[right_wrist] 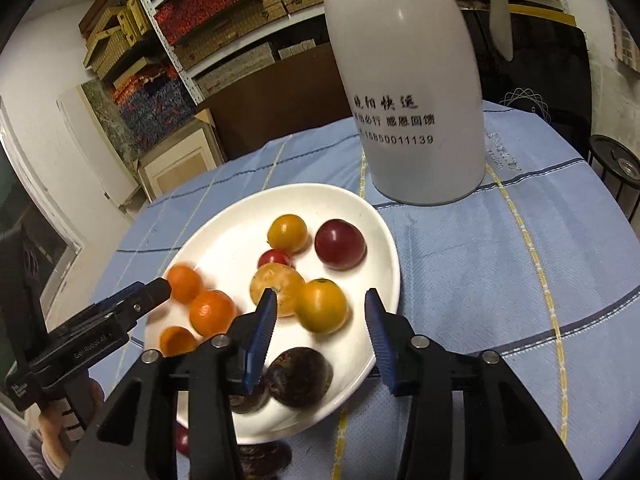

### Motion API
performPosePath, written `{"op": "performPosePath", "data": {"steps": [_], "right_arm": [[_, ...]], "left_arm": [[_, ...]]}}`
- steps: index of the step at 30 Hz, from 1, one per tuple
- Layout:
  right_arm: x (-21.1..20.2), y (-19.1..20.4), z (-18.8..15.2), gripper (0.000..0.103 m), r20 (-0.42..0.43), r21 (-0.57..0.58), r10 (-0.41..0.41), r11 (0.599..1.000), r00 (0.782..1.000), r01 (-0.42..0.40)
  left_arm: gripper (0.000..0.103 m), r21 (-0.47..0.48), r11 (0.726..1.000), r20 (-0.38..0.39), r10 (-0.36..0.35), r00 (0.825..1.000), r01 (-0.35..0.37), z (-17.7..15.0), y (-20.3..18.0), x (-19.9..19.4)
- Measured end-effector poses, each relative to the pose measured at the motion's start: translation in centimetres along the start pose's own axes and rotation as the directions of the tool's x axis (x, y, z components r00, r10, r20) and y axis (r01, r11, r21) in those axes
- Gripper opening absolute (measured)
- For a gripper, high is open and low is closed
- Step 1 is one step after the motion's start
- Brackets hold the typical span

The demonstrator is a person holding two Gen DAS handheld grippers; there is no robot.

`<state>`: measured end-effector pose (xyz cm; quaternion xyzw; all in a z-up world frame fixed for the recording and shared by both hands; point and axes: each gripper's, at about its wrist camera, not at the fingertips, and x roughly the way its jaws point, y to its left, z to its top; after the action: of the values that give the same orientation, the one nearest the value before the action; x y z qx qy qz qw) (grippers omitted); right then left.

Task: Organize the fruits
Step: 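Release the orange on the plate with the left tool while the right tool releases the small fruit, then grasp a water chestnut with the left tool while the right tool grasps an orange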

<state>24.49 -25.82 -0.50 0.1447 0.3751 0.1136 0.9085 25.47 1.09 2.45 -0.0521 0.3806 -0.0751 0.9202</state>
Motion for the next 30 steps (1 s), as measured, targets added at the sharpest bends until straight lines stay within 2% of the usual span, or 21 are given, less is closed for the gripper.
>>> {"op": "performPosePath", "data": {"steps": [2,3,6,7,10,12,17,19,22,30], "right_arm": [[-1.1,0.2,-0.3,0.048,0.013,0.0,0.002,1.0,1.0,-0.002],[-1.7,0.3,-0.6,0.053,0.023,-0.003,-0.001,1.0,1.0,0.001],[-3.5,0.6,-1.8,0.061,0.051,-0.006,-0.001,1.0,0.999,0.002],[-4.0,0.6,-2.3,0.062,0.053,-0.003,0.004,1.0,0.999,-0.004],[-5.2,0.6,-4.6,0.067,0.039,0.009,0.029,1.0,0.999,-0.03],[-5.7,0.4,-6.0,0.069,0.034,0.014,0.029,0.999,0.999,-0.03],[-6.2,0.0,-8.8,0.07,0.007,0.01,0.014,1.0,1.0,-0.014],[-6.5,-0.4,-9.2,0.072,0.008,0.021,0.015,1.0,1.0,-0.015],[-7.0,-0.9,-9.2,0.077,0.024,0.036,0.006,0.999,1.0,-0.007],[-6.7,-1.5,-8.9,0.078,0.007,0.068,0.021,0.997,1.0,-0.021]], "left_arm": [[0.068,-0.013,1.0,0.017,-0.008,1.0,0.008,0.0,-0.2,-1.5],[0.072,-0.017,1.0,0.033,-0.008,0.999,0.009,-0.1,-0.3,-2.6],[0.075,-0.011,1.0,0.066,0.003,0.998,-0.003,-1.2,-0.5,-5.3],[0.075,-0.007,1.0,0.077,0.011,0.997,-0.01,-1.9,-0.5,-6.4],[0.086,-0.015,0.998,0.102,0.055,0.993,-0.054,-4.7,0.0,-8.8],[0.088,-0.033,0.995,0.108,0.095,0.99,-0.092,-7.0,0.9,-9.8],[0.088,-0.085,0.988,0.037,0.136,0.99,-0.133,-11.3,3.6,-9.4],[0.088,-0.097,0.982,0.013,0.164,0.986,-0.162,-12.1,4.5,-9.2],[0.088,-0.108,0.981,0.007,0.162,0.987,-0.16,-12.7,5.2,-9.4],[0.089,0.032,0.974,-0.021,0.224,0.974,-0.224,-13.4,3.2,-7.8]]}}
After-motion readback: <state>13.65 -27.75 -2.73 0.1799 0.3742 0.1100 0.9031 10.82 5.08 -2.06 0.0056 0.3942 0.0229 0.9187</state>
